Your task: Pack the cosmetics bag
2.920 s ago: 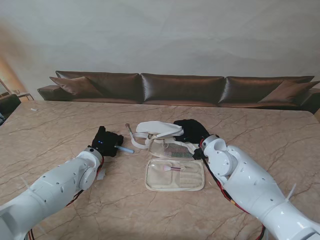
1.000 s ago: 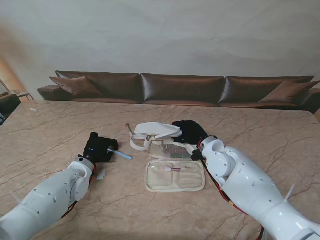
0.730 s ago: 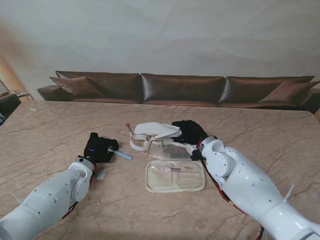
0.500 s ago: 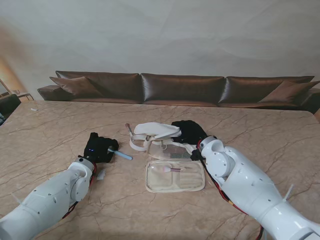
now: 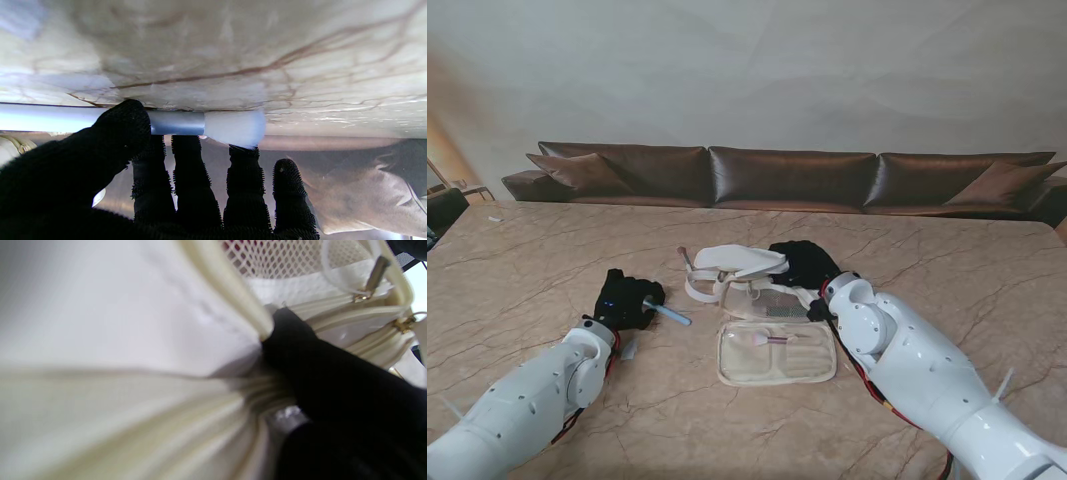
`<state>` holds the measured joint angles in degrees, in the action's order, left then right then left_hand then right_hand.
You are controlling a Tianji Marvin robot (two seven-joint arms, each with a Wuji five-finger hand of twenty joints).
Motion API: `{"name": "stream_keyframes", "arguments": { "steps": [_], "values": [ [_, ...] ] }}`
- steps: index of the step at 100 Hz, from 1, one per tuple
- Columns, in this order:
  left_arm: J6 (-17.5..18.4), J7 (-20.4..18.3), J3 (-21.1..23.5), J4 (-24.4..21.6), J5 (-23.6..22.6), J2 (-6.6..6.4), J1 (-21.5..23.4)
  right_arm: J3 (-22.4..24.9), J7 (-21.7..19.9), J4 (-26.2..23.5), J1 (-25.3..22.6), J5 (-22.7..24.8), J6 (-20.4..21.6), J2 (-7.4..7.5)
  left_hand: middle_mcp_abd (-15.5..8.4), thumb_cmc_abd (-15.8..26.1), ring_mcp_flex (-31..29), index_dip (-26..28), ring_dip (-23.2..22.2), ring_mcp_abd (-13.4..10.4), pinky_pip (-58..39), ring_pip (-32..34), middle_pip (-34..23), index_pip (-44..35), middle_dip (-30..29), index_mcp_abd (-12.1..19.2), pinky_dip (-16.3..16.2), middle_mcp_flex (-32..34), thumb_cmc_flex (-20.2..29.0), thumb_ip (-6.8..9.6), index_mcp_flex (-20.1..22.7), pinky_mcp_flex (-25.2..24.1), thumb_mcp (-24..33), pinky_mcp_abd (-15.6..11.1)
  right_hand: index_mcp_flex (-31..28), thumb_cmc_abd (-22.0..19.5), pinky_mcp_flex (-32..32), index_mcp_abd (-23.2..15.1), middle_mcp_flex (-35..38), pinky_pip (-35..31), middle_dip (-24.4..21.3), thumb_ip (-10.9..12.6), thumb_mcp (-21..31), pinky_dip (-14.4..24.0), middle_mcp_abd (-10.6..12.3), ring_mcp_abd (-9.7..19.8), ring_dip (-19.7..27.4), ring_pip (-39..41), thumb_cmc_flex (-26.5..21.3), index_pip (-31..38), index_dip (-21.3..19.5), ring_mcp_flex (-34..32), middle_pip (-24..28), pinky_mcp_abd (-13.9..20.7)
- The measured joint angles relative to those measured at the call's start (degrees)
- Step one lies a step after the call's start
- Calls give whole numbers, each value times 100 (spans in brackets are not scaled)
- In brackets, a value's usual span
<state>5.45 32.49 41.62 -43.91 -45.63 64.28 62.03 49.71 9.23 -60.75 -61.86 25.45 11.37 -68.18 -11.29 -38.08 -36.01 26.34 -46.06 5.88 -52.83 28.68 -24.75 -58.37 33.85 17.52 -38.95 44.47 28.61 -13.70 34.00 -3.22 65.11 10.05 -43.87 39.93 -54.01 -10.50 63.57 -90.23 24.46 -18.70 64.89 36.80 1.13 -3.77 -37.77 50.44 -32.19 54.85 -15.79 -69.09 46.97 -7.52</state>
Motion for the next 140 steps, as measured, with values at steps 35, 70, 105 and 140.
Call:
{"name": "stream_keyframes", "arguments": {
  "steps": [35, 70, 105, 140],
  "values": [
    [62, 34, -67, 87, 147, 36, -58, -11, 6, 5, 5, -12, -3, -13, 10, -72, 3, -173, 56, 0, 0, 0, -241, -51, 4, -18, 0, 10, 24, 0, 177, -1, -56, 0, -3, 0, 0, 0, 0, -11, 0, 0, 0, 0, 0, -1, 0, 4, 0, 0, 0, 0, 0, 0],
    [65, 321, -476, 371, 268, 136, -290, -13, 5, 8, 6, -43, -18, -23, 124, -143, -5, -454, 62, 0, -140, 41, -333, -204, 669, -60, -71, 302, 169, -136, 454, 105, -93, 0, -5, 0, 0, 0, 0, -26, 0, 0, 0, 0, 0, -1, 0, 10, 0, 0, 0, 0, 0, 0],
    [80, 387, -329, 368, 295, 172, -227, -32, -9, 7, 13, -84, -45, -26, -55, -369, -763, 491, -106, -353, -571, 228, 1157, -201, 689, -44, -89, 1177, 470, -199, 330, 730, -71, -69, -6, 0, -32, 0, 1, -31, 0, 1, 0, 0, 0, -1, 0, 39, 0, 0, 0, 0, 0, 0],
    [78, 225, 244, -172, 8, 145, 219, -59, -11, 24, 31, -88, -40, -31, -241, -568, -994, 633, -379, -342, -644, 217, 1307, -287, 1019, 52, -3, 1758, 550, -241, 410, 940, -76, -171, -7, 0, -52, 0, 57, -38, -12, 2, 0, 0, -23, -2, 0, 65, 0, 0, 0, 0, 0, 0]
  ]
}}
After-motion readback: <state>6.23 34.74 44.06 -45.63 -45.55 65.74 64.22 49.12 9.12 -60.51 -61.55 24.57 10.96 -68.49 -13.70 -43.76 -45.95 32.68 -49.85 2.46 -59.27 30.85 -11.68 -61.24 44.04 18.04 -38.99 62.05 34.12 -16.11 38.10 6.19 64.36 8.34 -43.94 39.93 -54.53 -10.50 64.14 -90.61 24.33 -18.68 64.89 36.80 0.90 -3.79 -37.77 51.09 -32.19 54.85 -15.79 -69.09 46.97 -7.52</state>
